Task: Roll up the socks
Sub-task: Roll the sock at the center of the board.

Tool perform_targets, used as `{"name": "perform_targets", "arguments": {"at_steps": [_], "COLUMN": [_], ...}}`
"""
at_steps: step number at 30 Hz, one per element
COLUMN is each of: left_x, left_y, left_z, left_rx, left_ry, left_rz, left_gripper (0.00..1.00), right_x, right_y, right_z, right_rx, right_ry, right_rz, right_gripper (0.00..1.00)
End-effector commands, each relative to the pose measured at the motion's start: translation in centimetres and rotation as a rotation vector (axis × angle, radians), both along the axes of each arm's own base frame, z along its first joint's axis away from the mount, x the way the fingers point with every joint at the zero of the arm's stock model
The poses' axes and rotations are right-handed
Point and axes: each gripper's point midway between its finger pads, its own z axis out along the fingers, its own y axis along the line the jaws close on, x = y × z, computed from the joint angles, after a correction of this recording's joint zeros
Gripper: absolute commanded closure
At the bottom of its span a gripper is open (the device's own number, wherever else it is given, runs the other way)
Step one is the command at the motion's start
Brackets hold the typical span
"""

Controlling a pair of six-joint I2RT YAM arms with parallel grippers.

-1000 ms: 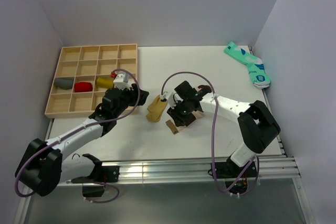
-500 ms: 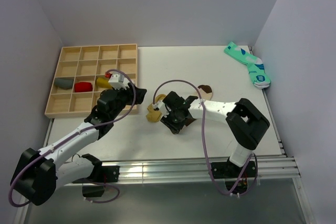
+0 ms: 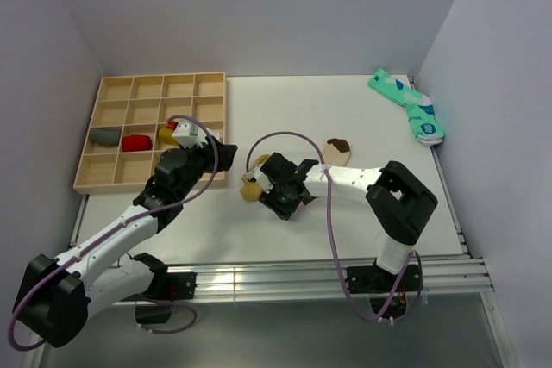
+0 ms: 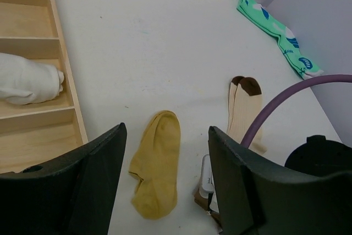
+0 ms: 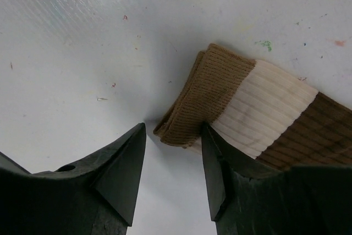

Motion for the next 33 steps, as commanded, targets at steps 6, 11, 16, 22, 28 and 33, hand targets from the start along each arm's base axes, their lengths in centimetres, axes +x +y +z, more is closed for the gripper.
{"name": "perform_targets", "arguments": {"at_steps": [6, 11, 16, 22, 28, 33], "left_x": [0.0, -0.1, -0.1, -0.4, -1.5, -3.0], "left_y": [0.2, 0.5, 0.5, -0.3, -2.5, -6.3], "left_z": [0.5, 0.5, 0.1, 0.3, 0.3, -0.8], "left_rx": [-0.007, -0.009, -0.008, -0.041, -0.082, -0.052], "left_ry": [-0.014, -0.014, -0.004, -0.031, -0.094, -0.154], "left_rz": [0.016, 0.026, 0.028, -0.015, -0.154, -0.356], "left_gripper": [0.34, 0.34, 0.37, 0.46, 0.52, 0.55], "right_x": [1.2, 1.5, 1.0, 2.3, 1.4, 0.2], "right_y": [-0.1, -0.7, 0.0, -1.3, -3.1, -3.8], "right_z": [-1.0, -2.3, -1.0, 3.0, 4.7, 4.4], "right_rx": [-0.076, -0.141, -0.053, 0.158, 0.3, 0.364], "right_ry": [-0.071, -0.076, -0.048, -0.005, 0.088, 0.218], "right_rz": [-0.01, -0.007, 0.064, 0.098, 0.158, 0.174], "right_gripper": [0.52, 0.68, 0.81, 0.84, 0.87, 0.92]}}
